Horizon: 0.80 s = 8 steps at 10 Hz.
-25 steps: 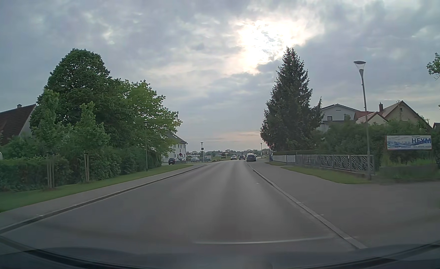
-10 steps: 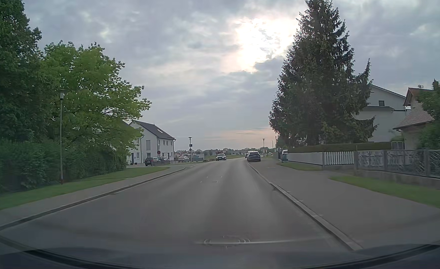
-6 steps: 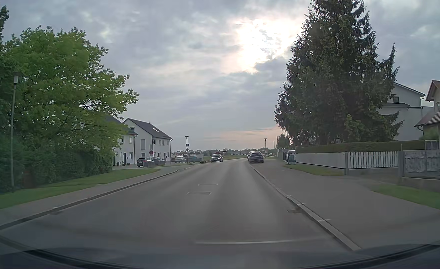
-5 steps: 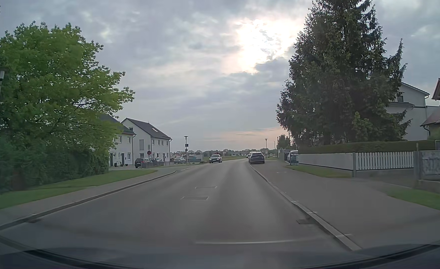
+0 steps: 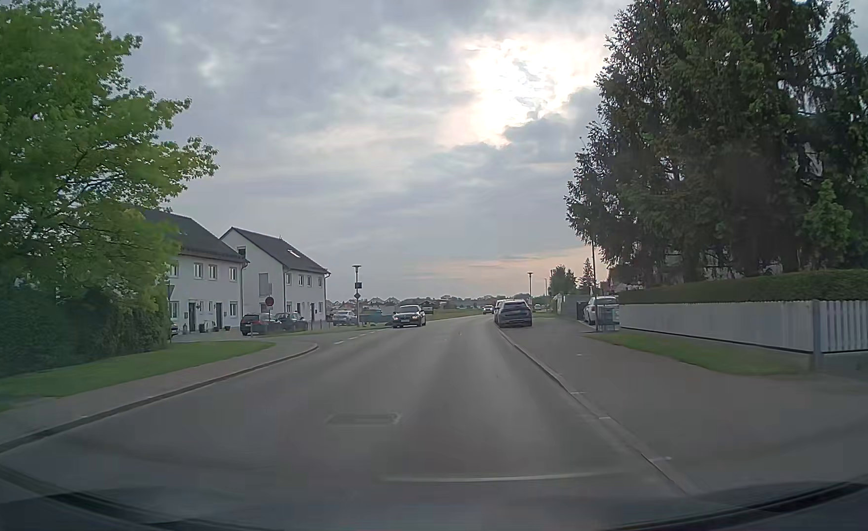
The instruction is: Follow the waypoints while adhering to traffic rules and regulations
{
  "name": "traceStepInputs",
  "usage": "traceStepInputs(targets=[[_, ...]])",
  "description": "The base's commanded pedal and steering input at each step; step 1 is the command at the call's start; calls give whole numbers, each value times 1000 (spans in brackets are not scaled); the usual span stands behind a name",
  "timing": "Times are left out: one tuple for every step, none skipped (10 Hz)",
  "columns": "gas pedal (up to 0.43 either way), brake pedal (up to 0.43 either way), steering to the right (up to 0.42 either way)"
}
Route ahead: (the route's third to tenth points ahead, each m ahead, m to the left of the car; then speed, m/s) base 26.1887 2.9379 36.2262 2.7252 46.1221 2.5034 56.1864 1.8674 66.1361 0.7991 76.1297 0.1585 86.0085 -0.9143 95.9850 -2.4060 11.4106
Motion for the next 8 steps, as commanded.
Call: traceStepInputs(targets=[[157, 0, -1], [157, 0, -1], [157, 0, -1], [157, 0, -1], [157, 0, -1], [157, 0, -1], [157, 0, -1], [157, 0, -1]])
